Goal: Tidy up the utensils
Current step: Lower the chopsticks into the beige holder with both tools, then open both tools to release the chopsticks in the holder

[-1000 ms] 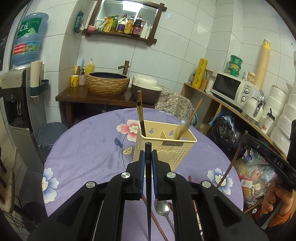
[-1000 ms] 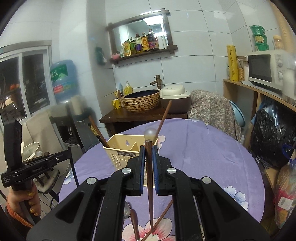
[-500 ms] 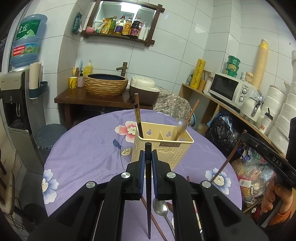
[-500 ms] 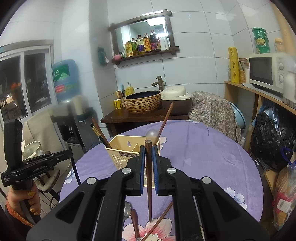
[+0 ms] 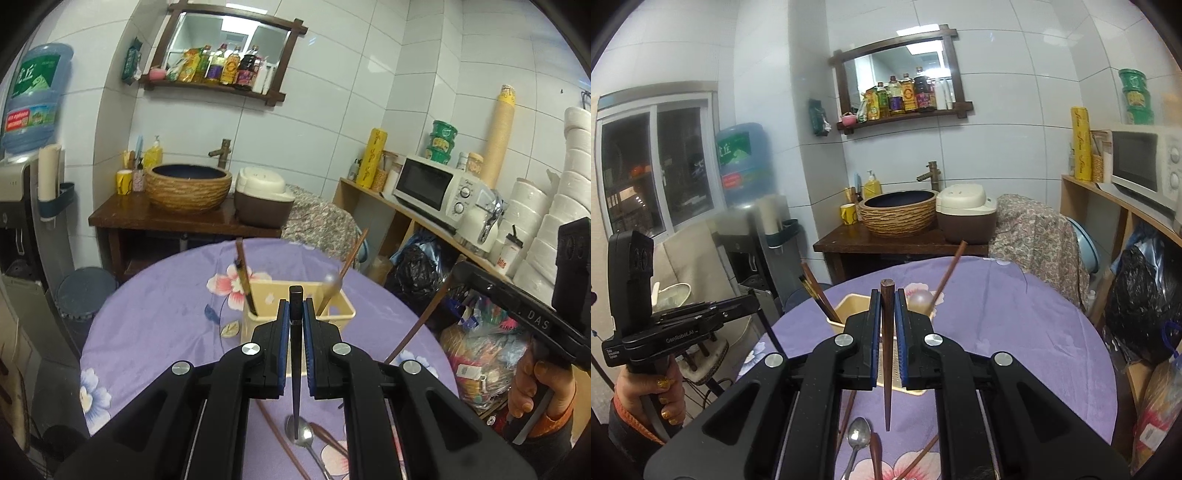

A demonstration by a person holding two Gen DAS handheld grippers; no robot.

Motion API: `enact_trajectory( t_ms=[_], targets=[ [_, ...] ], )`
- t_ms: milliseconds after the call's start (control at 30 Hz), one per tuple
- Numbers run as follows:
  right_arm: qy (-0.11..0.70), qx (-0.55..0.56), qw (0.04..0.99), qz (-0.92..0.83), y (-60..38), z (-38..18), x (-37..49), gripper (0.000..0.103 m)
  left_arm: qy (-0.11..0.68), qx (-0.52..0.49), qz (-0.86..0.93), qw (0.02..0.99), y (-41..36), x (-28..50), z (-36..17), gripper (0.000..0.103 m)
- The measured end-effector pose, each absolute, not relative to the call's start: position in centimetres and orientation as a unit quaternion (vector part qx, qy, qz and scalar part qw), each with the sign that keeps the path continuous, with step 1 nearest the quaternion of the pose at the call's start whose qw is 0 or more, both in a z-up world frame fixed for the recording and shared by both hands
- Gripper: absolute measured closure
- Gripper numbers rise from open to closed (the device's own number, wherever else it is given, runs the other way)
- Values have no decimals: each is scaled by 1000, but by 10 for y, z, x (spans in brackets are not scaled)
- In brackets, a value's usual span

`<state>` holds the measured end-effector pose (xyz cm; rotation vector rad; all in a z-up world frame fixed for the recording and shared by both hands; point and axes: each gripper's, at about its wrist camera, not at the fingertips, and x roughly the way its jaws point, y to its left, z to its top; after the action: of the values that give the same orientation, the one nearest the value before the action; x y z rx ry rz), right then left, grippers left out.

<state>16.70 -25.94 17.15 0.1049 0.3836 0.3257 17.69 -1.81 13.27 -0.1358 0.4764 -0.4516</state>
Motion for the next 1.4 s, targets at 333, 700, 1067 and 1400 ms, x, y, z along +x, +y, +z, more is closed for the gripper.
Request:
enact_trajectory(
  t_ms=[333,700,1067,1400],
  targets=[
    [145,19,977,158,-242,273,194,95,156,-60,-229,959,-30,196,231,94],
    [173,17,977,126,-229,255,257,95,176,-54,-165,969,-51,253,215,94],
    [244,39,961,127,-226,164,284,95,264,-43,-163,950,-66,276,128,94],
    [247,71,959,121,-242,135,287,93,269,-34,-155,950,-66,271,114,88]
  ],
)
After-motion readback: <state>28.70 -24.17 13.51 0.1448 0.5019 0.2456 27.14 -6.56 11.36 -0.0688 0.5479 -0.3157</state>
